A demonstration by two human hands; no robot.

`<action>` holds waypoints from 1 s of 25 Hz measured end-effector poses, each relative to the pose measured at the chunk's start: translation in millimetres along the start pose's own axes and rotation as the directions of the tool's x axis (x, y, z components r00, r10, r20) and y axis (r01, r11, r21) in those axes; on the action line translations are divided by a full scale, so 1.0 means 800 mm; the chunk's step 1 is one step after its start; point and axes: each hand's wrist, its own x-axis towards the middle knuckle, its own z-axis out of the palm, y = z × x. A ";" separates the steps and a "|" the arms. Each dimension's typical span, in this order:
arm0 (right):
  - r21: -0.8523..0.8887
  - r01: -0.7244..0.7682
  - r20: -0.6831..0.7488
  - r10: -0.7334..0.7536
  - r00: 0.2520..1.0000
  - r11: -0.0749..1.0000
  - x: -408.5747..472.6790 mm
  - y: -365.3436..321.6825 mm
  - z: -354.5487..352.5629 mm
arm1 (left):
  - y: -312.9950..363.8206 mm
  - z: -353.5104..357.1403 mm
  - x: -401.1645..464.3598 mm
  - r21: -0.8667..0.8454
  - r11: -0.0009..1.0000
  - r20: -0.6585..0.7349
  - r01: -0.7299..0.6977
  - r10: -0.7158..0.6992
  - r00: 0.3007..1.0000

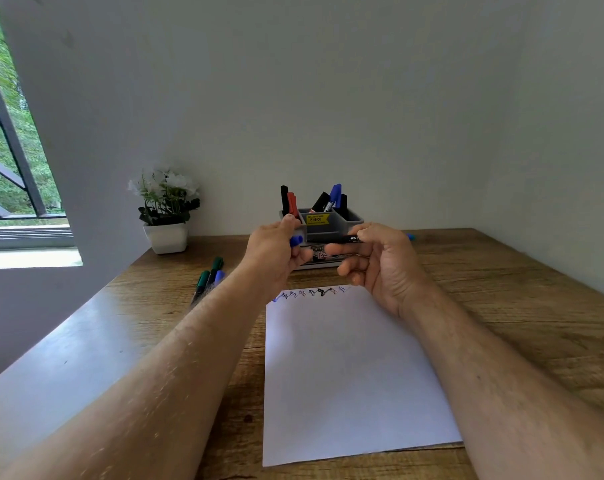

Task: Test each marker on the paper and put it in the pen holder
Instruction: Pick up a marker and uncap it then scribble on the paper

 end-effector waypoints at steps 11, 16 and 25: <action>-0.093 0.025 -0.032 -0.028 0.999 0.995 0.009 0.007 0.001 | -0.005 -0.002 0.007 0.271 0.945 0.058 -0.181 0.172 0.983; -0.181 0.086 -0.038 -0.095 0.995 0.980 0.009 0.006 -0.002 | -0.001 -0.002 0.013 0.118 0.985 0.051 -0.123 0.117 0.992; -0.485 0.252 -0.026 -0.302 0.953 0.838 0.008 0.009 0.000 | -0.006 -0.017 0.022 -0.119 0.978 -0.076 -0.173 0.165 0.983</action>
